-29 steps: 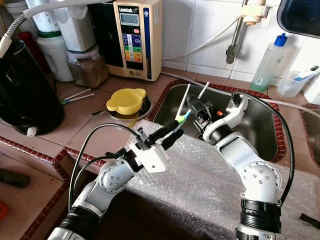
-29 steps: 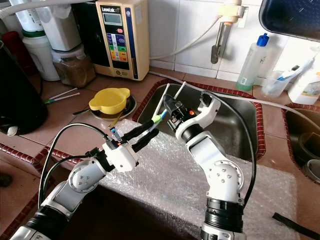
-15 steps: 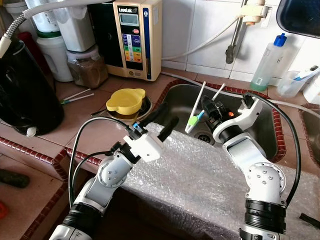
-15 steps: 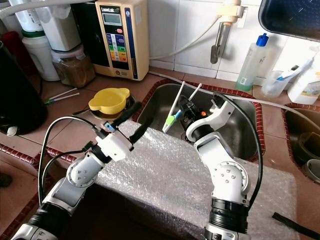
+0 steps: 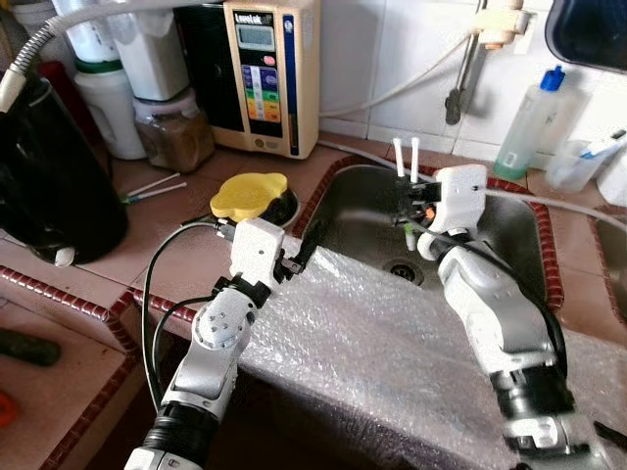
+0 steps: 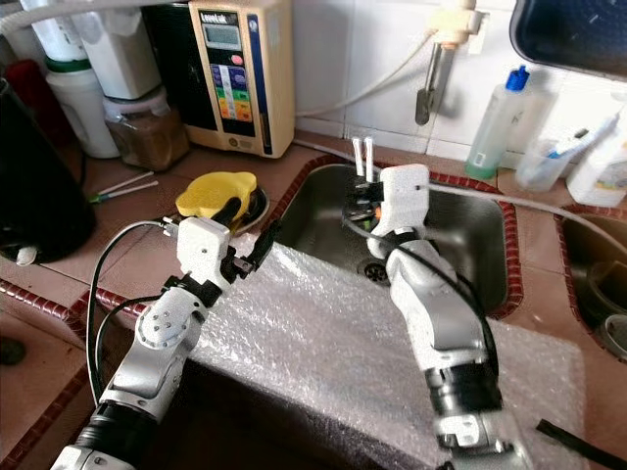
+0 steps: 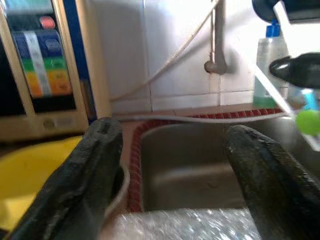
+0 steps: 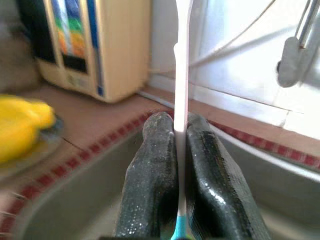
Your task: Kitchen organization
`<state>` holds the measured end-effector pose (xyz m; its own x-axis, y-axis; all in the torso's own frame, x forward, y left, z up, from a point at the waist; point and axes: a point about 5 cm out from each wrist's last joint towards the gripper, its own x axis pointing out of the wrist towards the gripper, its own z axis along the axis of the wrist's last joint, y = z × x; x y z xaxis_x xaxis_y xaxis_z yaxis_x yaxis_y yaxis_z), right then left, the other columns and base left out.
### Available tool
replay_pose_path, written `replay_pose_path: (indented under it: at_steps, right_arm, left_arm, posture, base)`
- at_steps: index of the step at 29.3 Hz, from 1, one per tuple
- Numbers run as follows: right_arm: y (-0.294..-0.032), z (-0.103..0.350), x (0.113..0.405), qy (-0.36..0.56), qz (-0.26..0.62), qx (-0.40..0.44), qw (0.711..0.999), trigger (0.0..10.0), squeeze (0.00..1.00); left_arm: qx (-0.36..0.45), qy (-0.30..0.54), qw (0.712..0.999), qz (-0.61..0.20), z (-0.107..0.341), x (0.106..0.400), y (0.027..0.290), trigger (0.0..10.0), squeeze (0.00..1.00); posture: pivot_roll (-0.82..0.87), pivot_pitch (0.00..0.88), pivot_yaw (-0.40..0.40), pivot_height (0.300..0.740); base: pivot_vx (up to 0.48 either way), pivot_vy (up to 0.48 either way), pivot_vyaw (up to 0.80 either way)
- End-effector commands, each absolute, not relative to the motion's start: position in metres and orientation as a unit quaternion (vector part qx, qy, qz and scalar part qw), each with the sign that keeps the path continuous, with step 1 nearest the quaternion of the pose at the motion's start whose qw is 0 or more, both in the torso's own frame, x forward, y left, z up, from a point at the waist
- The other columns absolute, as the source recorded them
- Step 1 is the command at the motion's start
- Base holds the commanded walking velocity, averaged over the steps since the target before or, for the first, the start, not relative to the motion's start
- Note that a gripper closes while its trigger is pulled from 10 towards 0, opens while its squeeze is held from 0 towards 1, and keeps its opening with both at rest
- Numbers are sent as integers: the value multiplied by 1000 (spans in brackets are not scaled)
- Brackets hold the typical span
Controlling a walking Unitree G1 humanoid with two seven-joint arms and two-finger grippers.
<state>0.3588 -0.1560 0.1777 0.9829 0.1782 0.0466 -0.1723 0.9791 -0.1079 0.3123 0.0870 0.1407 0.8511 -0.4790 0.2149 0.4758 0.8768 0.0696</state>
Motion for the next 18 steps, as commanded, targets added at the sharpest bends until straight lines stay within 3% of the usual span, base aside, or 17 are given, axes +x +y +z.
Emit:
replay_pose_path:
  at_steps: [1,3,8,15,16,17,18]
  right_arm:
    - [-165,168,363,-10,71,-80,994,0,0]
    - [-175,167,366,-30,63,-157,985,0,0]
    - [-187,160,375,1,44,-194,980,0,0]
    - [-202,125,374,89,23,-164,982,0,0]
    - [-202,122,373,95,23,-155,983,0,184]
    - [-203,119,372,101,21,-151,983,0,553]
    - [-203,114,371,113,22,-150,982,0,1000]
  left_arm:
    - [1,-106,960,-259,142,310,87,10000,1000]
    - [4,-88,960,-264,137,307,87,10000,1000]
    - [4,-52,957,-284,132,302,86,10000,1000]
    - [18,-31,956,-292,127,299,88,10000,1000]
    - [20,-32,956,-290,127,299,88,10000,1000]
    - [20,-30,956,-290,127,298,88,10000,1000]
    - [20,-28,956,-291,127,298,88,10000,1000]
  posture:
    - [8,0,0,740]
    - [13,0,-2,740]
    - [12,0,-6,740]
    - [26,0,-2,740]
    - [26,0,-1,740]
    - [25,0,0,740]
    - [26,0,-1,740]
  base:
    - [0,0,0]
    - [0,0,0]
    - [0,0,0]
    - [0,0,0]
    - [0,0,0]
    - [0,0,0]
    - [0,0,0]
